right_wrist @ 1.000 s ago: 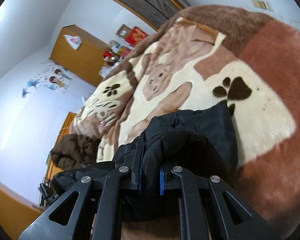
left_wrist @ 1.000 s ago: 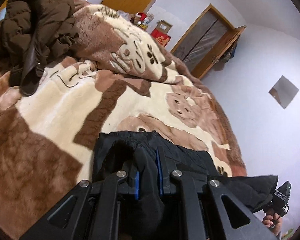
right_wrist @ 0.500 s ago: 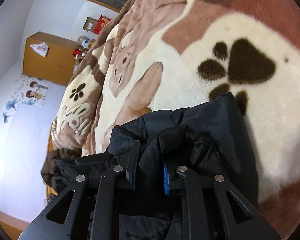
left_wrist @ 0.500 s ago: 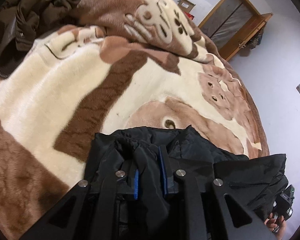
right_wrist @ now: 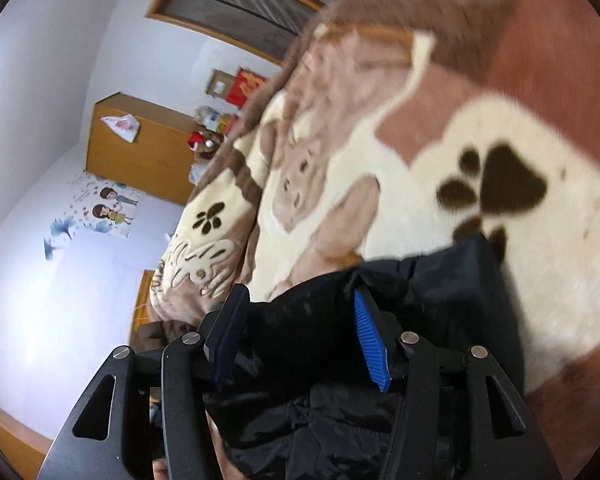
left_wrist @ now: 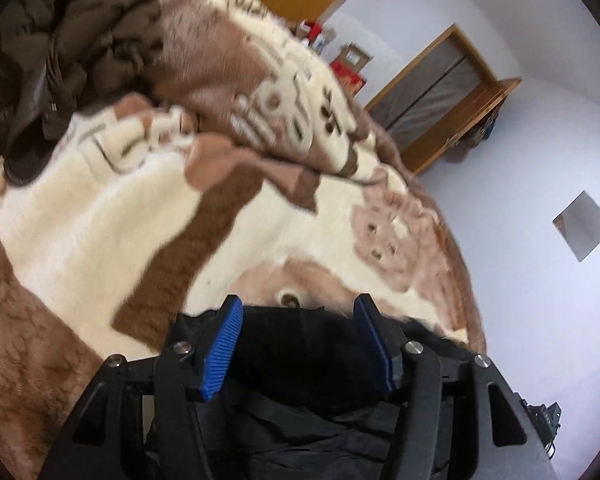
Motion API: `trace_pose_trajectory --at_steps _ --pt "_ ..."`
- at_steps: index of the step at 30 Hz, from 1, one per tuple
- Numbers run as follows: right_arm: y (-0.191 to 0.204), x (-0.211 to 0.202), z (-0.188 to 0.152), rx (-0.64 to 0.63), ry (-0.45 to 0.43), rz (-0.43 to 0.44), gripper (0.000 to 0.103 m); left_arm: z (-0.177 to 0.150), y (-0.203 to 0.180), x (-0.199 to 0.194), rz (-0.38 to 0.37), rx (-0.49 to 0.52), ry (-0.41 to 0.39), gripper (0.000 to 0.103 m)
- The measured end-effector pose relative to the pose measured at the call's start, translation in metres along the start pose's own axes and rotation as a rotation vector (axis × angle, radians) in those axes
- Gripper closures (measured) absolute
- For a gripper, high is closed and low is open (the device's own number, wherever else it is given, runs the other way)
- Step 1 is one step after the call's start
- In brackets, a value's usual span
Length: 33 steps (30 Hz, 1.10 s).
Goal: Fold large clothes
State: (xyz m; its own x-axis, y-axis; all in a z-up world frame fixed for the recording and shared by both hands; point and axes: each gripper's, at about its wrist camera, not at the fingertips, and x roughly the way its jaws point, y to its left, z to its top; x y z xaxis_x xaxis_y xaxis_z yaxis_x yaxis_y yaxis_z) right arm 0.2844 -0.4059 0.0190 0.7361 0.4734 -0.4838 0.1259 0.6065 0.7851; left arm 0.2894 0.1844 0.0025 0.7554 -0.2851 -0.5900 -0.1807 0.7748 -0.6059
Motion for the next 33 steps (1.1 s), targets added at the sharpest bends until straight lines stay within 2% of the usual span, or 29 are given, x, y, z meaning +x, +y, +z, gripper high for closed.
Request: trace_pose_trajectory --at_steps 2,4,6,11,12,14,18,20,22,25,27,29,31,33 --pt "0.019 -0.013 -0.005 -0.110 -0.076 -0.051 0.049 -0.002 -0.011 -0.013 -0.005 0.034 -0.020 0.041" --pt "0.032 -0.017 -0.016 -0.194 -0.096 -0.097 0.049 -0.013 -0.025 -0.023 -0.026 0.093 -0.020 0.040" --pt "0.043 -0.016 -0.033 -0.292 -0.090 -0.127 0.049 -0.036 -0.041 -0.026 -0.053 0.167 0.014 0.040" --pt "0.052 0.039 -0.108 -0.596 0.116 -0.262 0.050 -0.115 -0.080 0.012 -0.080 0.382 0.212 0.040" --pt "0.049 0.050 -0.118 -0.630 0.136 -0.292 0.050 -0.128 -0.088 0.024 -0.063 0.427 0.235 0.040" --pt "0.041 0.072 -0.125 -0.669 0.145 -0.345 0.050 -0.141 -0.100 0.044 -0.023 0.502 0.231 0.040" --pt "0.027 0.101 -0.104 -0.682 0.120 -0.413 0.050 -0.127 -0.103 0.083 0.066 0.502 0.194 0.040" --pt "0.025 0.110 -0.091 -0.672 0.141 -0.426 0.049 -0.114 -0.099 0.097 0.106 0.471 0.215 0.040" --pt "0.032 0.107 -0.085 -0.669 0.141 -0.443 0.049 -0.104 -0.103 0.099 0.113 0.462 0.236 0.040" --pt "0.043 0.096 -0.084 -0.693 0.092 -0.431 0.049 -0.097 -0.111 0.090 0.145 0.559 0.164 0.040" --pt "0.040 0.101 -0.081 -0.684 0.099 -0.441 0.049 -0.088 -0.105 0.096 0.209 0.591 0.144 0.040" --pt "0.031 0.113 -0.074 -0.656 0.121 -0.451 0.049 -0.077 -0.091 0.109 0.261 0.566 0.154 0.040" --pt "0.021 0.126 -0.063 -0.637 0.129 -0.482 0.049 -0.066 -0.077 0.122 0.276 0.523 0.173 0.040" --pt "0.011 0.139 -0.052 -0.599 0.149 -0.508 0.049 -0.062 -0.070 0.132 0.306 0.537 0.165 0.040"
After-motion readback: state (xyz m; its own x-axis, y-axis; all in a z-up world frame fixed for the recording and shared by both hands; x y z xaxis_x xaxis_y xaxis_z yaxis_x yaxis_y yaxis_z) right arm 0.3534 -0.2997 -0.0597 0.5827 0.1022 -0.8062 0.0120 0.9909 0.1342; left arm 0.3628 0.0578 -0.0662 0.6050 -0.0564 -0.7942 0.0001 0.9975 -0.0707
